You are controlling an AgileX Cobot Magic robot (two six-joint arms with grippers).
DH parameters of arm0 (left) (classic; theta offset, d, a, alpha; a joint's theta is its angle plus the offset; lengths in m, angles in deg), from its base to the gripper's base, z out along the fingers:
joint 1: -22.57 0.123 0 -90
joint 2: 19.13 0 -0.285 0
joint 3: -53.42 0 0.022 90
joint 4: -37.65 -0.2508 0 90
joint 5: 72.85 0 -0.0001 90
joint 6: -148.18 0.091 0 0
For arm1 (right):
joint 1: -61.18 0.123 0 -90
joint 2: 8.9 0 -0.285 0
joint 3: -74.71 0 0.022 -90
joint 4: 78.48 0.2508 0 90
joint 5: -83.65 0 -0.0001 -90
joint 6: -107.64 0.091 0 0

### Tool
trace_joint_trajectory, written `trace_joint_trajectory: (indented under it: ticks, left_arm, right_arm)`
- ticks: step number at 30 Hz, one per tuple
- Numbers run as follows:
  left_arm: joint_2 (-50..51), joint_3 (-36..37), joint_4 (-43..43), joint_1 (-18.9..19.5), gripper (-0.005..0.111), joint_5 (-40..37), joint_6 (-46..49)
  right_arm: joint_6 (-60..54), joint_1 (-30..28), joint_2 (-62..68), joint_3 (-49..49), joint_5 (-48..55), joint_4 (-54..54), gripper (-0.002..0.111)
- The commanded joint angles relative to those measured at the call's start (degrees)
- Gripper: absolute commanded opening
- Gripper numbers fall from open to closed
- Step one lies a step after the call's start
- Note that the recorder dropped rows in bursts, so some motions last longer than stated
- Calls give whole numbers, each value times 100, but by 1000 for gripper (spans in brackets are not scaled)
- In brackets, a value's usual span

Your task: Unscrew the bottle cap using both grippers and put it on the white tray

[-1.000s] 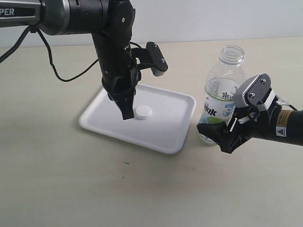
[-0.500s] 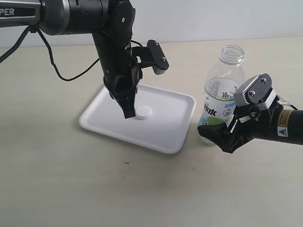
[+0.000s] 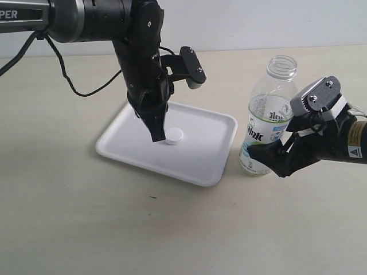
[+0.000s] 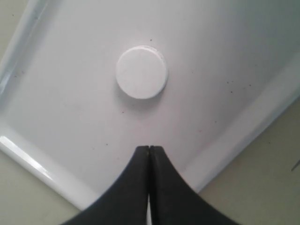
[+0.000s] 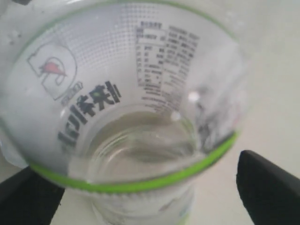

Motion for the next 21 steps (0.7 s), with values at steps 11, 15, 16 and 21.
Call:
trace_joint_trajectory:
  ticks: [11, 15, 16, 21]
  left_arm:
    - [-64, 11, 1, 19, 0, 152, 23]
    - [-64, 11, 1, 19, 0, 152, 23]
    - [-64, 11, 1, 19, 0, 152, 23]
    - [-64, 11, 1, 19, 0, 164, 23]
  right_arm:
    - [1338, -18, -1040, 4, 473, -1470, 93]
    - [1712, -18, -1335, 4, 721, -1892, 93]
    - [1844, -18, -1417, 4, 721, -2052, 93]
    - [3075, -18, -1934, 4, 738, -3152, 93]
